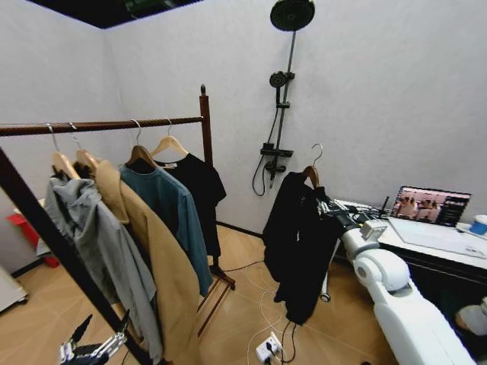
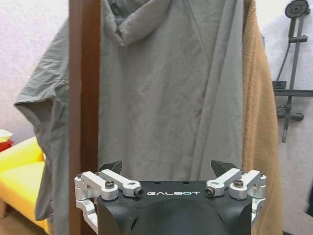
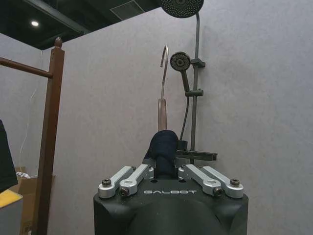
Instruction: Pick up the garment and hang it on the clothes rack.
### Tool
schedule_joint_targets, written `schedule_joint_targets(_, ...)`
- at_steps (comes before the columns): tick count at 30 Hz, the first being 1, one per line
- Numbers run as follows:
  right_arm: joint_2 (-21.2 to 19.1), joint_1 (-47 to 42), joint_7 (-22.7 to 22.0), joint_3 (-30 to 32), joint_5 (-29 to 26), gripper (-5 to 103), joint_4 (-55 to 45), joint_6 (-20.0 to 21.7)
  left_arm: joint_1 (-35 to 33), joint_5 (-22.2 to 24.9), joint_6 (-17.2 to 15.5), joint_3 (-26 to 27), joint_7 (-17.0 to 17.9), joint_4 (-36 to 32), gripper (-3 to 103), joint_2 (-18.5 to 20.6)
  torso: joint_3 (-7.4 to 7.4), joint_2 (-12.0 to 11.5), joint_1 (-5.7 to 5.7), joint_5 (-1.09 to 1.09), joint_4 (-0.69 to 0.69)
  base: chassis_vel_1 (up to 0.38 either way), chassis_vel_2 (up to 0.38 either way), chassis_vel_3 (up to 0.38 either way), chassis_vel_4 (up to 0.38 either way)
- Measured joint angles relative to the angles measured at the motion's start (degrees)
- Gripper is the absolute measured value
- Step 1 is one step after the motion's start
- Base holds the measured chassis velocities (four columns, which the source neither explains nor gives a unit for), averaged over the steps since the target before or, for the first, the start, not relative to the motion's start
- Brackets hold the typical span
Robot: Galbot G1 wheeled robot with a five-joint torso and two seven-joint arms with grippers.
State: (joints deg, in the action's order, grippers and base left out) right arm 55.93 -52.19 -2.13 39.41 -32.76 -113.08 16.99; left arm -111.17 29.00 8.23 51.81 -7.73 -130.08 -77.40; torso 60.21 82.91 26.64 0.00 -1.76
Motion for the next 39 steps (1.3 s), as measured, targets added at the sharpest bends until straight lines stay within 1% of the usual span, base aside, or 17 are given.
schedule_joint_targets(4,0.35,-0.17,-0.3,0.0,0.23,16,0.09,-0.01,0.0,0.0,0.0,0.0,0.0,0.0,100,0.0,0.01,0.0,0.01,0.01,0.01,0.046,0.068,0.077,0.047)
schedule_joint_targets(7,0.62,-0.73,-0.36,0.15,0.25,16,-0.6,-0.1,0.0,0.0,0.0,0.0,0.0,0.0,100,0.0,0.0,0.0,0.02,0.0,0.04,0.06,0.071,0.092,0.057)
schedule_joint_targets(13,0.96,-1.55,-0.38,0.33,0.22,16,-1.65,-0.36,0.0,0.0,0.0,0.0,0.0,0.0,100,0.0,0.0,0.0,0.02,0.0,0.01,0.019,0.02,0.024,0.013)
schedule_joint_targets(22,1.04,-1.95,-0.4,0.35,0.11,16,-2.77,-0.47,0.0,0.0,0.0,0.0,0.0,0.0,100,0.0,0.01,-0.01,0.02,0.0,0.02,-0.027,0.039,0.028,-0.025)
schedule_joint_targets(39,0.87,-2.25,-0.67,0.13,-0.08,16,-2.52,-1.06,0.0,0.0,0.0,0.0,0.0,0.0,100,0.0,0.01,-0.01,0.03,0.0,0.01,-0.018,0.011,0.018,-0.017)
